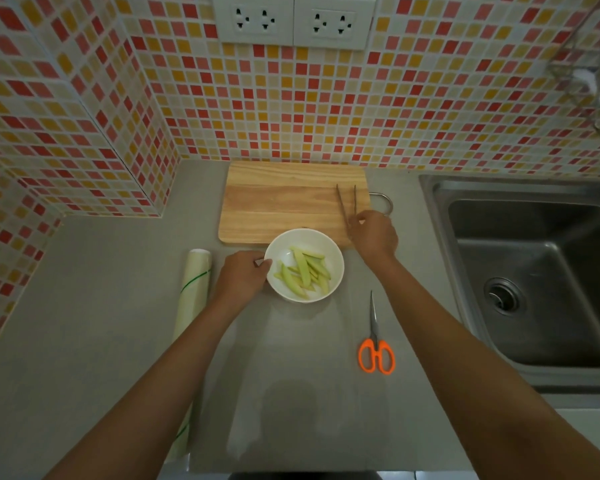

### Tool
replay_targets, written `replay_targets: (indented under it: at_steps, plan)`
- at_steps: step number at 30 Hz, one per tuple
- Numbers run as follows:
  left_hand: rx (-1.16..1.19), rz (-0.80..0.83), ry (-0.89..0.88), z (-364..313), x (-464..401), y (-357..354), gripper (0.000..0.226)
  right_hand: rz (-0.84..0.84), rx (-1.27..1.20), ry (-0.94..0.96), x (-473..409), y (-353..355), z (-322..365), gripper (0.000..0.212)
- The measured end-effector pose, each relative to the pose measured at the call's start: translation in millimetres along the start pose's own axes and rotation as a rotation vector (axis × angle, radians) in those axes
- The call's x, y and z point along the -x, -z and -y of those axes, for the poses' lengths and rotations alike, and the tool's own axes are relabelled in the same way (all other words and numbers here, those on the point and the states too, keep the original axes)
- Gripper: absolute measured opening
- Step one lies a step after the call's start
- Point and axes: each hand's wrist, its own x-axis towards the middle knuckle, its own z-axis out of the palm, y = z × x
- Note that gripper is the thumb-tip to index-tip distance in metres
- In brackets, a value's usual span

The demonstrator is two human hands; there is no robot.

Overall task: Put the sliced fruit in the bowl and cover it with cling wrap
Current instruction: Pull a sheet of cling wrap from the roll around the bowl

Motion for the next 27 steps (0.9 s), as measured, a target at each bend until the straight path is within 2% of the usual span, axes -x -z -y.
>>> replay_targets:
  at_steps: [3, 6, 13, 27]
  plan:
    - [0.005, 0.016, 0.001, 1, 2, 0, 0.026, 0.191, -0.053, 0.05, 35, 0, -5, 0.042]
    - [0.005, 0.013, 0.0, -1, 4, 1, 0.025, 0.302, -0.121, 0.072, 61, -6, -10, 0.032]
    - [0.04, 0.02, -0.048, 6, 21, 6, 0.022, 0.248, -0.18, 0.057, 100, 0, -17, 0.032]
    - [0.031, 0.032, -0.05, 20, 66, 6, 0.029, 0.266, -0.205, 0.048, 148, 0, -30, 0.032]
